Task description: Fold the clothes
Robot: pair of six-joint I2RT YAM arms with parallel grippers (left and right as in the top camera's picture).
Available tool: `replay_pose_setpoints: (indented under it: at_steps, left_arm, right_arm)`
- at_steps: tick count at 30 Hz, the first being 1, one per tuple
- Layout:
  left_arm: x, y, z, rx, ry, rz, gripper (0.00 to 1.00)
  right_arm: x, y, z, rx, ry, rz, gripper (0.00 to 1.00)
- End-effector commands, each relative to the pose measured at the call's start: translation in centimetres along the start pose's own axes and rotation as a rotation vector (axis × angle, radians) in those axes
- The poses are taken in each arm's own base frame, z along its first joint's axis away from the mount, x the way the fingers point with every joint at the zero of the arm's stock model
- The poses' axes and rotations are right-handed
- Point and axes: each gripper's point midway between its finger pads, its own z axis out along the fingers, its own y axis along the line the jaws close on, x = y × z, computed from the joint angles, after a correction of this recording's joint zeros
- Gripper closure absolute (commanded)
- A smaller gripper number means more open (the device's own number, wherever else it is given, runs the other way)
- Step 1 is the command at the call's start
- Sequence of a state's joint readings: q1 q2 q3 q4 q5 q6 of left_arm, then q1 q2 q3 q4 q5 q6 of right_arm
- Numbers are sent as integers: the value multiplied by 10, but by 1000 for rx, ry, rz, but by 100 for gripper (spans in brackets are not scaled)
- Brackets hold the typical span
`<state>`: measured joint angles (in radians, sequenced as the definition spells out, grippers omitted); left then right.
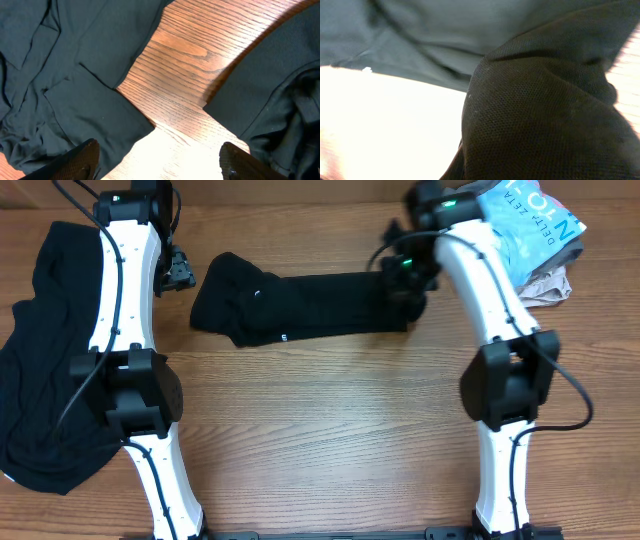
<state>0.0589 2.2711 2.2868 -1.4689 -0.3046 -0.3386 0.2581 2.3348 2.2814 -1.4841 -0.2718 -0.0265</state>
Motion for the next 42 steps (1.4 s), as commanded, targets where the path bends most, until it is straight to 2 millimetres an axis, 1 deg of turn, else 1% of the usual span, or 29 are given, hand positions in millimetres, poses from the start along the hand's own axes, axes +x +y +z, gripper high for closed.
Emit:
replay_pose_setpoints:
  at_steps: [1,3,8,11,14,15,16,17,18,20,22,24,26,27,30,31,33,34,36,38,40,41,42]
  left_arm:
    - [-7,2,-18,34,-46,-37,21]
    - [-8,2,-18,35,-48,-38,20]
    - [-8,2,-18,35,-48,-38,20]
    - [-8,2,-18,36,-49,-38,20]
    - [-8,2,-18,35,-48,-38,20]
    - [-8,1,-17,36,-47,-38,20]
    - [-8,1,-17,36,-47,-38,20]
    - [-8,1,-17,39,-46,-37,20]
    - [-8,0,-17,45,-44,-37,20]
    - [-8,-3,-17,59,-44,-38,20]
    - [-9,-4,-17,64,-47,-39,20]
    - [-9,-5,-17,68,-49,-40,20]
    - [-10,-5,-17,71,-49,-40,20]
    - [-10,-5,-17,71,-50,-37,20]
    - [-10,-5,-17,71,-50,-36,20]
    - [-10,-5,-17,71,-50,-36,20]
    - [-11,-5,-18,72,-53,-37,20]
    - [-11,-5,-18,73,-55,-38,20]
    - [-11,-6,-18,73,-56,-38,20]
    - [-11,-6,-18,73,-56,-38,20]
    - [-11,-6,-18,73,-56,-38,20]
    - [-11,-6,-18,73,-56,-38,20]
    - [-11,-6,-18,74,-56,-34,20]
  right_arm:
    - [5,26,9,11,4,-65,96]
    - [6,41,24,10,6,-105,95]
    - [0,65,52,0,-34,-132,92]
    - [-8,76,58,-11,-73,-154,92]
    - [-14,90,60,-39,-107,-182,91]
    - [-16,94,60,-46,-115,-190,88]
    - [-17,97,60,-50,-124,-196,75]
    - [-19,101,60,-56,-132,-203,56]
    - [-20,106,60,-72,-139,-213,47]
    - [-23,118,57,-113,-156,-235,39]
    - [-27,131,49,-161,-176,-258,31]
    - [-31,139,38,-186,-198,-270,30]
    - [-35,142,21,-176,-217,-272,27]
    - [-37,134,9,-140,-226,-256,25]
    - [-39,111,-9,-57,-228,-212,25]
    - [-38,102,-12,-31,-223,-197,24]
    - [-34,84,-14,16,-200,-166,23]
    - [-30,73,-13,44,-176,-146,22]
    - [-21,58,-5,75,-128,-119,21]
    - [-11,46,10,88,-77,-96,20]
    - [-7,40,23,93,-54,-90,19]
    - [-5,37,34,95,-42,-87,17]
    - [-4,35,39,95,-39,-86,16]
